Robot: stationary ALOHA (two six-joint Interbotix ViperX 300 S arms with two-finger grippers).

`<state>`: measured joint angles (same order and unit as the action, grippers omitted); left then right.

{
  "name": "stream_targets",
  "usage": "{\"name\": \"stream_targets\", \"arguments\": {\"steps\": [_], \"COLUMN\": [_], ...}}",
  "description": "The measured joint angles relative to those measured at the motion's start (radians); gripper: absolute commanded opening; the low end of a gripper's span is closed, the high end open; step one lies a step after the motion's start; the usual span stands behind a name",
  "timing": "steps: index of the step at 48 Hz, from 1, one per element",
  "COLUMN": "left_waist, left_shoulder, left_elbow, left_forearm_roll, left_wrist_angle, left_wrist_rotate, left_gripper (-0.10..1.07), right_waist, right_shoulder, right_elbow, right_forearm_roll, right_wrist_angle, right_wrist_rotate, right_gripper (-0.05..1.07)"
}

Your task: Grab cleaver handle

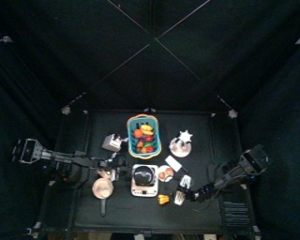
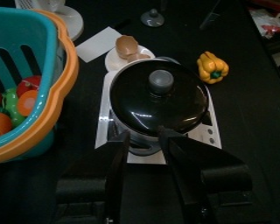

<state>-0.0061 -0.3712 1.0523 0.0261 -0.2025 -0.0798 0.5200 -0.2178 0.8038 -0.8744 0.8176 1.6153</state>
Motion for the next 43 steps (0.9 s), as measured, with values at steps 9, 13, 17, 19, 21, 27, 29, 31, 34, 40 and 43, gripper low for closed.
{"name": "stream_targets", "arguments": {"steps": [9, 13, 17, 19, 21, 27, 29, 31, 34, 40, 43], "left_waist": [0.0, 0.0, 0.0, 0.0, 0.0, 0.0, 0.0, 0.0, 0.0, 0.0, 0.0], "left_shoulder": [-0.008, -0.009, -0.011, -0.012, -0.012, -0.02, -0.026, -0.034, -0.046, -0.061, -0.061], "left_elbow": [0.003, 0.009, 0.018, 0.021, 0.025, 0.028, 0.028, 0.028, 0.031, 0.043, 0.049], "left_forearm_roll": [0.0, 0.0, 0.0, 0.0, 0.0, 0.0, 0.0, 0.0, 0.0, 0.0, 0.0], "left_wrist_angle": [-0.017, -0.028, -0.044, -0.054, -0.064, -0.094, -0.101, -0.109, -0.114, -0.118, -0.118], "left_wrist_rotate": [0.003, 0.002, 0.003, 0.003, 0.003, 0.002, 0.002, 0.002, 0.002, 0.003, 0.003], "left_gripper": [0.74, 0.74, 0.74, 0.74, 0.74, 0.74, 0.74, 0.74, 0.74, 0.74, 0.74], "right_waist": [-0.046, -0.069, -0.095, -0.107, -0.117, -0.127, -0.132, -0.135, -0.143, -0.176, -0.195], "right_shoulder": [-0.112, -0.137, -0.137, -0.137, -0.137, -0.138, -0.141, -0.146, -0.153, -0.175, -0.19], "right_elbow": [0.089, 0.121, 0.137, 0.138, 0.138, 0.138, 0.138, 0.143, 0.155, 0.189, 0.202], "right_forearm_roll": [0.012, 0.04, 0.067, 0.077, 0.077, 0.067, 0.064, 0.063, 0.061, 0.06, 0.055], "right_wrist_angle": [-0.012, -0.031, -0.054, -0.067, -0.084, -0.118, -0.127, -0.132, -0.133, -0.143, -0.156], "right_wrist_rotate": [0.087, 0.094, 0.094, 0.094, 0.094, 0.097, 0.097, 0.097, 0.097, 0.097, 0.097], "right_gripper": [1.04, 1.04, 1.04, 1.04, 1.04, 1.04, 1.04, 1.04, 1.04, 1.04, 1.04]}}
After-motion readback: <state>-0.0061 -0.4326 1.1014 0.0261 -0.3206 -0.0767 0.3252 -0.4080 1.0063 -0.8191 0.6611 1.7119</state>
